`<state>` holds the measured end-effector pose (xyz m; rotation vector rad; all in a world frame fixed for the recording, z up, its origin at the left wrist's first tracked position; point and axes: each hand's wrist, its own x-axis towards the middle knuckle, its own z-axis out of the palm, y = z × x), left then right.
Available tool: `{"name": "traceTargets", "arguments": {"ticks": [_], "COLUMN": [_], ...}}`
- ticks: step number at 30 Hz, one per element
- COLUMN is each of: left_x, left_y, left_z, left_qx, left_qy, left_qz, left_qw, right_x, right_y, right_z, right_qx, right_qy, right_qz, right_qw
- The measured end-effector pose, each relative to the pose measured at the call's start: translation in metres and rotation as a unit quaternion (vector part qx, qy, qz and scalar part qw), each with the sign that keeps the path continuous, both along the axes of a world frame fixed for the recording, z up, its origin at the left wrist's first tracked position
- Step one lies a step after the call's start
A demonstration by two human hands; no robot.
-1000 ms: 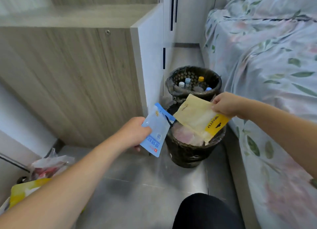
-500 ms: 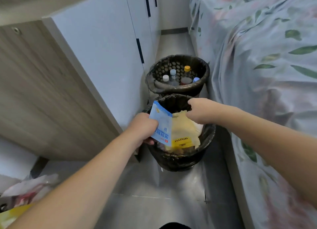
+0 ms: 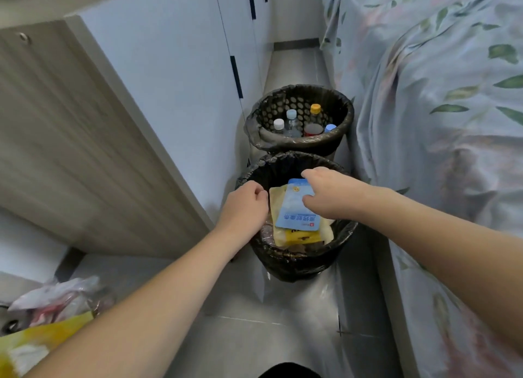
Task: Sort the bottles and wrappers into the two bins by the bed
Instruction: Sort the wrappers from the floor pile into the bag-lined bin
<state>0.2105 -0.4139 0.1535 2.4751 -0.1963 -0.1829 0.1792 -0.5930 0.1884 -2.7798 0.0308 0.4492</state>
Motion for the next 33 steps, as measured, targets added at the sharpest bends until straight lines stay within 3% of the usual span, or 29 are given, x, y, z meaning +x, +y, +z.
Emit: {"name": "traceTargets", "arguments": {"ticks": [7, 12, 19, 28, 33], "left_x": [-0.04, -0.055, -0.07, -0.119, -0.192], "left_y": [0.088, 0.148, 0.233, 0.373, 0.453], "left_z": [0.019, 0.016, -0.001, -0.072, -0.129], "left_qx": [-0.032, 0.001, 0.091, 0.13, 0.132], "left_qy": [-0.043, -0.048, -0.097, -0.051, -0.047], "left_qz": [-0.021, -0.022, -0.034, 0.094, 0.177], "left_qw": [0.998, 0.999, 0.991, 0.986, 0.974], "right_x": [-0.023, -0.042, -0.045, -0.045, -0.061], "right_y": [0.04, 0.11, 0.213, 0.334, 0.405], "right_z": [0.005, 0.015, -0.015, -0.062, -0.099], "right_qx": [-0.005, 0.026, 0.033, 0.046, 0.049], "right_qy": [-0.036, -0.083, -0.06, 0.012, 0.051], "right_qz": [0.049, 0.062, 0.134, 0.191, 0.24], "right_qw": [0.998, 0.994, 0.989, 0.98, 0.968]}}
